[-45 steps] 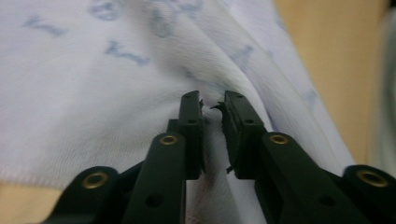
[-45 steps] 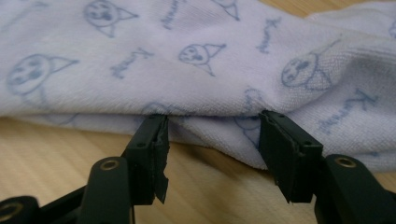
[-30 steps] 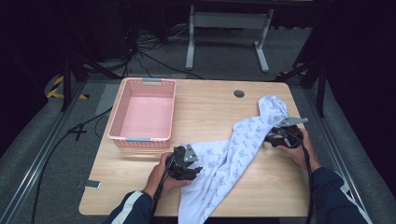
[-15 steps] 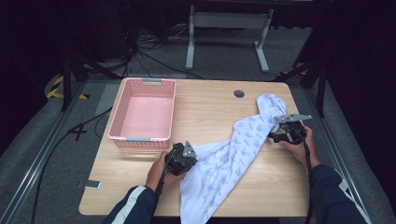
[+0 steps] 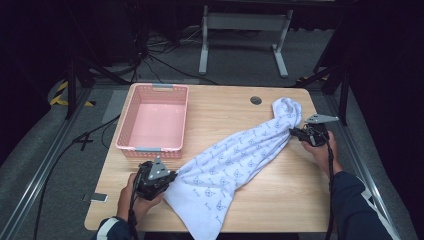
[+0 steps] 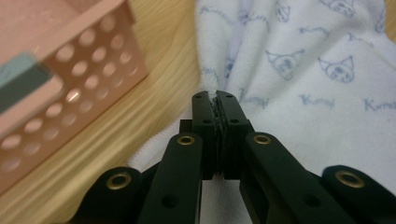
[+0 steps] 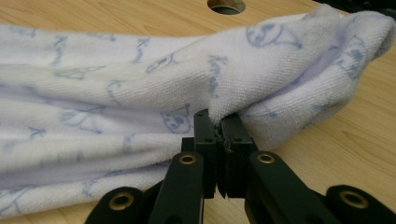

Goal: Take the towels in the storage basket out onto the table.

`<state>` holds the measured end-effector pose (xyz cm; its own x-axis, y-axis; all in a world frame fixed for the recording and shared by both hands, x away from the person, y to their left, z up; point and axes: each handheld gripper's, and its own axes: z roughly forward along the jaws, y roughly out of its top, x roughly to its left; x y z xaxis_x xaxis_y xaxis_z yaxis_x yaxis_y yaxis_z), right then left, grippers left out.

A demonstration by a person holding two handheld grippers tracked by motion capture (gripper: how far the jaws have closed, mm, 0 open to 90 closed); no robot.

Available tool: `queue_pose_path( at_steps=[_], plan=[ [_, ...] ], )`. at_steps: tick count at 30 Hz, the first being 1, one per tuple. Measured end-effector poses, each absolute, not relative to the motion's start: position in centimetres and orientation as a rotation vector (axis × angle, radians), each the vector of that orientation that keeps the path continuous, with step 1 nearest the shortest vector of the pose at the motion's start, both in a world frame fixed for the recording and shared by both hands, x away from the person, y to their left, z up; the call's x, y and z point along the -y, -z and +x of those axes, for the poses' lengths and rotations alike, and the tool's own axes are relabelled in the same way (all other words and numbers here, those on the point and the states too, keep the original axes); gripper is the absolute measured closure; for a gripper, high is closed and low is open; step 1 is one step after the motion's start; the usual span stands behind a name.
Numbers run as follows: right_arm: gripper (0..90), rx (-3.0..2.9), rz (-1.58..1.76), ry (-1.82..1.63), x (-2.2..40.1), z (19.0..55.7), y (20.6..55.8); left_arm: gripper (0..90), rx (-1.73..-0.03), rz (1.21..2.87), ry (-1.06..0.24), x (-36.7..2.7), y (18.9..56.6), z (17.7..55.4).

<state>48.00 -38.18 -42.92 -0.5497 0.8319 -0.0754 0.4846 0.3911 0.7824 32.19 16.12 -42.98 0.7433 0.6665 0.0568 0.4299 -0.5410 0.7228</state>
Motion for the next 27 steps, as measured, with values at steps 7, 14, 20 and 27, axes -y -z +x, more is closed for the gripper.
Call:
queue_pose_path(
  at_steps=[7,14,20,27],
  plan=[
    [86.8,-2.238,0.912,-1.111,34.9,45.7,39.7,86.3,-0.922,2.26,-0.389,-17.6,44.2,32.1],
    [86.7,-2.394,0.652,-1.122,26.2,44.3,39.4,84.5,-0.796,2.299,-0.303,-15.7,44.6,31.6],
    [86.6,-2.497,0.518,-1.081,21.0,43.5,40.1,81.5,-0.741,2.329,-0.278,-14.5,44.9,31.4],
    [48.7,-2.571,0.522,-0.994,18.5,43.7,41.3,54.5,-0.696,2.312,-0.338,-11.7,43.8,31.4]
  ],
)
